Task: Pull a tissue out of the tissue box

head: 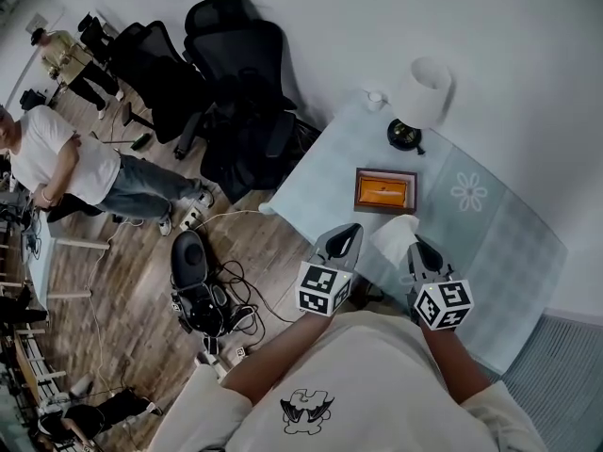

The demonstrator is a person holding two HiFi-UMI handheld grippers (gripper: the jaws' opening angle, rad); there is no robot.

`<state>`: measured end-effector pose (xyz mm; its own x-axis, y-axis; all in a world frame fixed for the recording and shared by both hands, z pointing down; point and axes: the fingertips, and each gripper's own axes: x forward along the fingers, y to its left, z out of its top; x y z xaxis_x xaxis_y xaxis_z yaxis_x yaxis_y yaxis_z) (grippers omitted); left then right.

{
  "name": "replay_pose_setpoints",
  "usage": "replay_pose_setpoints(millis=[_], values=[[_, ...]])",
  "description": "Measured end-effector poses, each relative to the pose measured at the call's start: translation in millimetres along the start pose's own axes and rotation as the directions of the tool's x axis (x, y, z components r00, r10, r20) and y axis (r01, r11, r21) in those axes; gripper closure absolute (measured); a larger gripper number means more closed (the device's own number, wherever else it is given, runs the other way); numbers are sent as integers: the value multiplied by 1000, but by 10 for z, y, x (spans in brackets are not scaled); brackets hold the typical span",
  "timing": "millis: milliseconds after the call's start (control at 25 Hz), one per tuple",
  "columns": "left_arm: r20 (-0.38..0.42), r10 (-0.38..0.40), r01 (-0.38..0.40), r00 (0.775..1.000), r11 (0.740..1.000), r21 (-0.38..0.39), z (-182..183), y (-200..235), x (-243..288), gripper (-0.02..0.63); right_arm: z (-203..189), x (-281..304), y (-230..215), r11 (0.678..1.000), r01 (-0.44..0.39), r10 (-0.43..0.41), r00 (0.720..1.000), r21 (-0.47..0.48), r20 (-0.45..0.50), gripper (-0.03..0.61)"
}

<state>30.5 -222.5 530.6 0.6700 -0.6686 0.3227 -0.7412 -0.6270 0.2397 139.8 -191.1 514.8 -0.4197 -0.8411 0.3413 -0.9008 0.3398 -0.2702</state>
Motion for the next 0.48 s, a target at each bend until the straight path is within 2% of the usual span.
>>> replay_pose_setpoints(millis=[240, 480], values=[[-8, 5, -5, 1000, 1000, -3, -88, -16, -33, 603, -154, -106, 30, 999, 0, 1, 1000, 38, -18, 565], [4, -3, 3, 1000, 1000, -2, -25, -51, -32, 604, -101, -105, 45, 1000, 5, -5, 1000, 20, -12, 565]])
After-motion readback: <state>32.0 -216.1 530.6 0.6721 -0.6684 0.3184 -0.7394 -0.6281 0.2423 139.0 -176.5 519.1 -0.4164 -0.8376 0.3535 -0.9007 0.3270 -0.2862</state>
